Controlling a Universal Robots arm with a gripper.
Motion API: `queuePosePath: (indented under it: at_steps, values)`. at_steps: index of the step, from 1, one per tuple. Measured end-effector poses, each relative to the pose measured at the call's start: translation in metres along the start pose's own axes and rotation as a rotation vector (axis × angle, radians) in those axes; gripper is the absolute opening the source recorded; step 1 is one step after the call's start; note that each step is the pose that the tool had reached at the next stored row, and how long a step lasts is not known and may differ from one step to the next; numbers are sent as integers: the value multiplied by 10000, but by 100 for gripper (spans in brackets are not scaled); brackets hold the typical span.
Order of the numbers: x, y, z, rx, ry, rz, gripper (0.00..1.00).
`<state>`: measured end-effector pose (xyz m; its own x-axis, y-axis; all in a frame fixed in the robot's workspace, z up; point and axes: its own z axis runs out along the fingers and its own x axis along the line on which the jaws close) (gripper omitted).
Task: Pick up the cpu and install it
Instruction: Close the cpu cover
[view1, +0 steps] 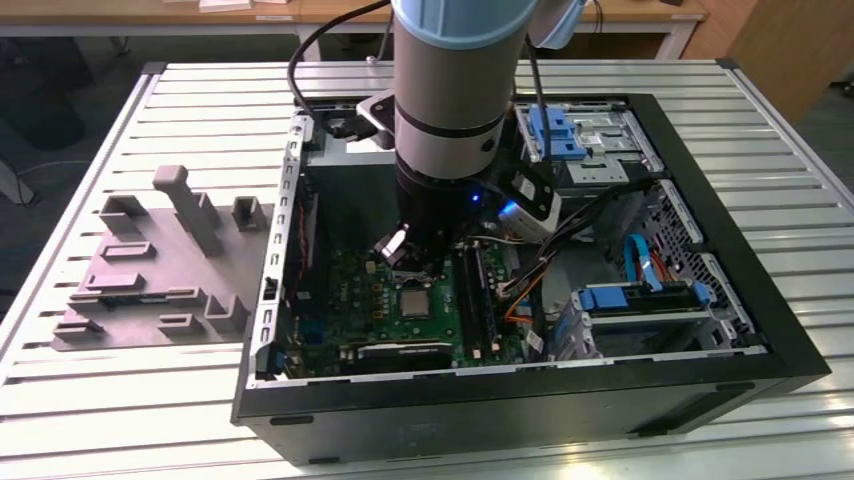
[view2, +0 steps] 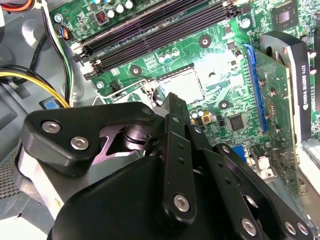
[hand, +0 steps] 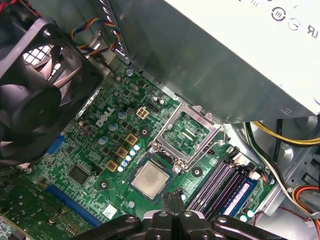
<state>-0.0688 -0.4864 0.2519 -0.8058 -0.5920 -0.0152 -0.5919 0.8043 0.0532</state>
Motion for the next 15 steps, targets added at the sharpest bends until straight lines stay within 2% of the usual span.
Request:
queuePosePath:
  at_steps: [11,13,15]
  values:
    - [0,0,0,-1,1,-22,11]
    - [1,-3,1,-49,-35,-29,11]
    - [2,-2,1,-59,-32,-186,11]
